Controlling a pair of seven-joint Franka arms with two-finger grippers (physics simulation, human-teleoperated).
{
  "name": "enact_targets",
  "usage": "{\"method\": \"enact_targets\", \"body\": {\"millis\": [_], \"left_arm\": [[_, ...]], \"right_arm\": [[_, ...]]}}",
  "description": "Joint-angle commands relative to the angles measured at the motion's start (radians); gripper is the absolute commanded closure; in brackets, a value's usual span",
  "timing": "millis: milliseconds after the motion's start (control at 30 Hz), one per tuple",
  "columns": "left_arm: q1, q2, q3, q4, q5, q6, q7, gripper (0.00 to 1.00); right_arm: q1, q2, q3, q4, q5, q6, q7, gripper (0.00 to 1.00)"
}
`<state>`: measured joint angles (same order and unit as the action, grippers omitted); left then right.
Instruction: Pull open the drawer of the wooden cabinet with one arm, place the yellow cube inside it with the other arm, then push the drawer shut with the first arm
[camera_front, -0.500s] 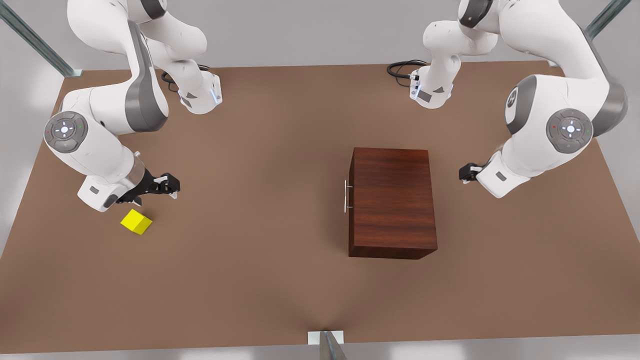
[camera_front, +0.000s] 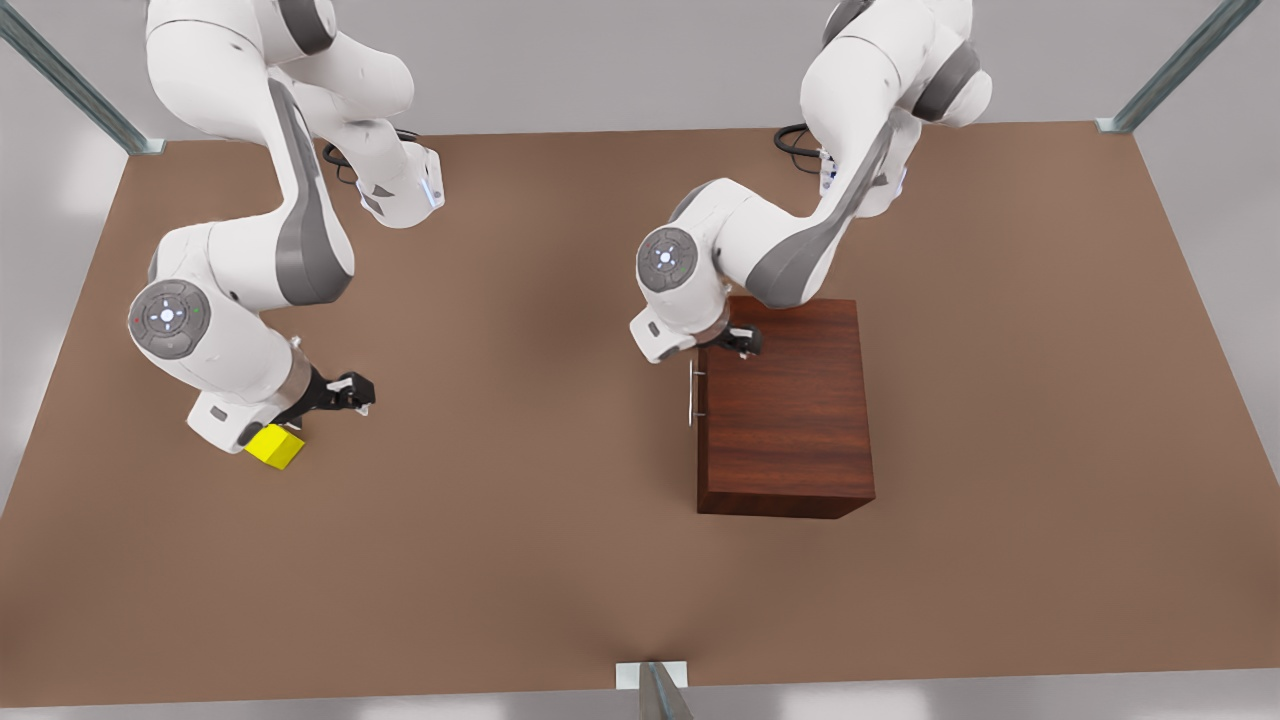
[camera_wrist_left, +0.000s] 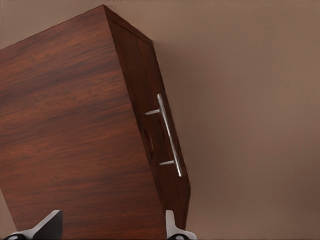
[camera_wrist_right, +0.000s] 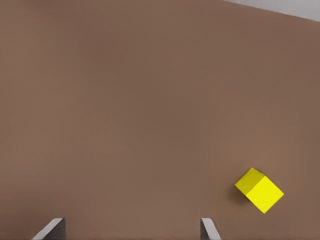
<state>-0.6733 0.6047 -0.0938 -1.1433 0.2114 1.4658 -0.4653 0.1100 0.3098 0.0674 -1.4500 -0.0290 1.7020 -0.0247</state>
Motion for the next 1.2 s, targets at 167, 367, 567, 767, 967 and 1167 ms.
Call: {"method": "enact_targets", "body": {"millis": [167,367,567,767,967,1167], "left_arm": [[-0.054,0.05,0.0,0.0,0.082,0.162,-0.616,0.0],[-0.083,0.073,0.0,0.0,0.08,0.242,-0.613,0.29],[-0.088,0.13,0.002,0.0,0.095,0.248,-0.604,0.31],[-0.08,0.155,0.005,0.0,0.137,0.243,-0.566,0.31],[-0.08,0.161,0.014,-0.001,0.146,0.24,-0.536,0.31],[-0.077,0.179,0.014,-0.001,0.148,0.242,-0.519,0.31]], "right_arm": [[-0.154,0.063,0.011,-0.093,0.0,0.172,-0.043,0.0],[-0.283,0.126,0.011,-0.161,0.0,0.255,-0.257,0.0],[-0.354,0.17,0.011,-0.188,-0.002,0.249,-0.331,0.0],[-0.346,0.163,0.02,-0.231,-0.038,0.258,-0.669,0.0],[-0.357,0.175,0.02,-0.296,-0.081,0.377,-0.842,0.0],[-0.391,0.206,0.018,-0.296,-0.086,0.403,-1.026,0.0]]}}
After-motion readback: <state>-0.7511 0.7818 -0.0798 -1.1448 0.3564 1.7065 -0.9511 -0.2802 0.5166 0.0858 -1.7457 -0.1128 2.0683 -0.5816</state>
